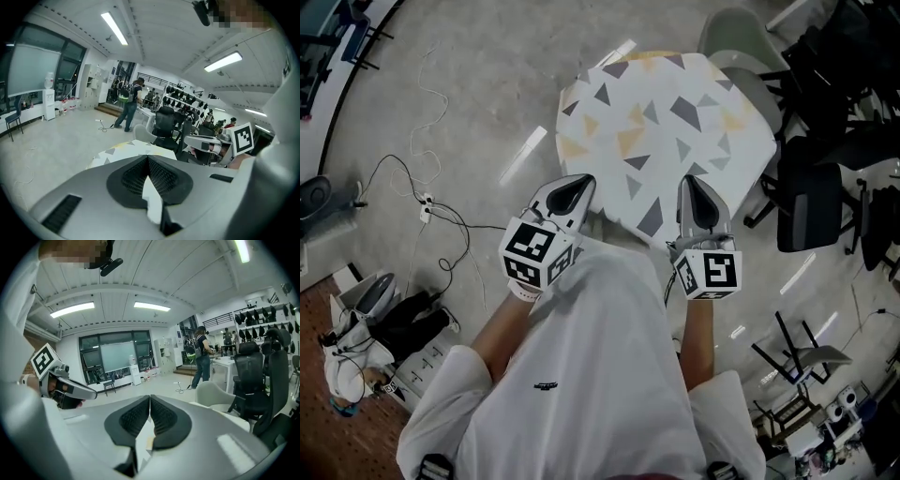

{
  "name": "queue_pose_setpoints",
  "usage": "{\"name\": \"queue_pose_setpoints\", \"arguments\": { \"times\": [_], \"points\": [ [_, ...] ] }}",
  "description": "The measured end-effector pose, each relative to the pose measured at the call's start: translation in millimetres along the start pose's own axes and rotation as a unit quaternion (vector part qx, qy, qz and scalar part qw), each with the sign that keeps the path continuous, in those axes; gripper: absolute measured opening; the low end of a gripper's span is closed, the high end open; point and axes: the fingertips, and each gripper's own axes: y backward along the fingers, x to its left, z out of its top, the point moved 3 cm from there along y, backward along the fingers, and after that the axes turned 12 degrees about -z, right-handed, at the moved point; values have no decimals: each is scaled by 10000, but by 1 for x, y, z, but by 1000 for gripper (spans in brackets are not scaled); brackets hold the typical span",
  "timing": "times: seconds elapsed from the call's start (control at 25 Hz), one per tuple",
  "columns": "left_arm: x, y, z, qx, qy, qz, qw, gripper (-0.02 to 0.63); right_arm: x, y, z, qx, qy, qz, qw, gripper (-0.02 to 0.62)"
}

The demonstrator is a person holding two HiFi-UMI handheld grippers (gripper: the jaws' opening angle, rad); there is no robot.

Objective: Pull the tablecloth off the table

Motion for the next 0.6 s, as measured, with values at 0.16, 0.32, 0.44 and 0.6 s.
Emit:
{"name": "queue_pose_setpoints", "arguments": {
  "times": [0.16, 0.32, 0.44, 0.6],
  "points": [
    [14, -7, -3, 81, 148, -80, 9998, 6, 3, -7, 1, 51, 44, -12, 10000, 15],
    [37, -15, 3, 93, 174, -133, 9997, 6, 6, -17, 1, 111, 29, -98, 9999, 15],
    [54, -19, 7, 108, 214, -156, 9996, 6, 11, -27, 1, 169, 41, -132, 9998, 17],
    [83, -28, 6, 184, 255, -118, 9994, 6, 20, -51, -5, 314, 145, -97, 9994, 20]
  ]
}}
